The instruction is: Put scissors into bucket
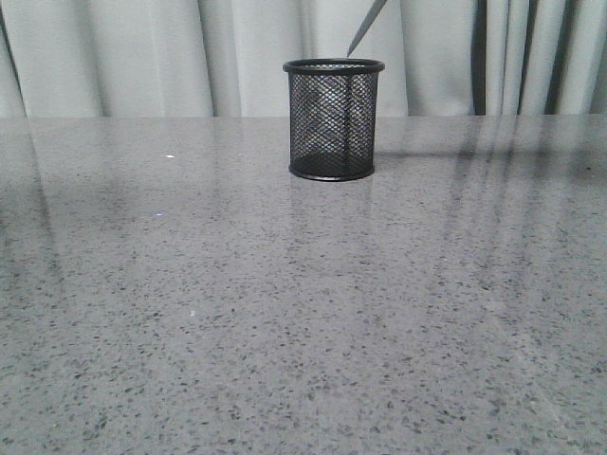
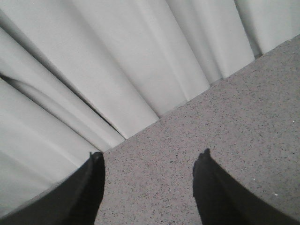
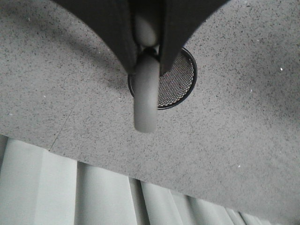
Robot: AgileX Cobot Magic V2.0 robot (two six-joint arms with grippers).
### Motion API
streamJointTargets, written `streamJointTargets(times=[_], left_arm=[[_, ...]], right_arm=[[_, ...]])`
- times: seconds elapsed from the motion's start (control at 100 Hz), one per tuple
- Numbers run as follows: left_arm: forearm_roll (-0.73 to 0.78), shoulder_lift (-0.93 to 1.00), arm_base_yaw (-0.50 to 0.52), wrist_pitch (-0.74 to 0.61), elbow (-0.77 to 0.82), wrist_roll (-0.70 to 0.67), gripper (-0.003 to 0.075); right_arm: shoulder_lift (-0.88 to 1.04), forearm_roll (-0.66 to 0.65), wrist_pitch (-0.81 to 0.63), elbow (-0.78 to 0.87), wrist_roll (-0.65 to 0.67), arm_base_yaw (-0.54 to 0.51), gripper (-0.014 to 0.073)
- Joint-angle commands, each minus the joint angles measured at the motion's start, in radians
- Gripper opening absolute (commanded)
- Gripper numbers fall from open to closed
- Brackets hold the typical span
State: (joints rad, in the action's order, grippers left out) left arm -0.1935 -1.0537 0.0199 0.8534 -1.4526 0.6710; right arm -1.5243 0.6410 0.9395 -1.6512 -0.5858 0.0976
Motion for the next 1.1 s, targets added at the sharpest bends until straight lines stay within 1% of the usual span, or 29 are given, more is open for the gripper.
streamJointTargets(times=[0.0, 0.32, 0.81, 0.86, 1.03, 1.09], left_arm=[[-0.023, 0.012, -0.001, -0.068, -0.027, -0.013, 0.0386], [-0.023, 0.012, -0.001, -0.068, -0.027, -0.013, 0.0386], [-0.029, 0.012, -0.001, -0.068, -0.027, -0.013, 0.0386], [-0.029, 0.012, -0.001, -0.068, -0.027, -0.013, 0.0386], [-0.029, 0.012, -0.001, -0.068, -0.027, -0.013, 0.0386], [-0.029, 0.012, -0.001, -0.068, -0.027, -0.013, 0.0386]], right_arm=[[0.004, 0.002, -0.027, -0.059, 0.0, 0.019, -0.0045], [-0.063, -0.082, -0.065, -0.069, 0.0, 0.083, -0.0045], [-0.127, -0.082, -0.103, -0.069, 0.0, 0.112, -0.0038], [-0.129, -0.082, -0.103, -0.069, 0.0, 0.112, -0.0017], [-0.131, -0.082, -0.104, -0.069, 0.0, 0.112, 0.0114], [-0.131, -0.082, -0.105, -0.069, 0.0, 0.112, 0.0146]])
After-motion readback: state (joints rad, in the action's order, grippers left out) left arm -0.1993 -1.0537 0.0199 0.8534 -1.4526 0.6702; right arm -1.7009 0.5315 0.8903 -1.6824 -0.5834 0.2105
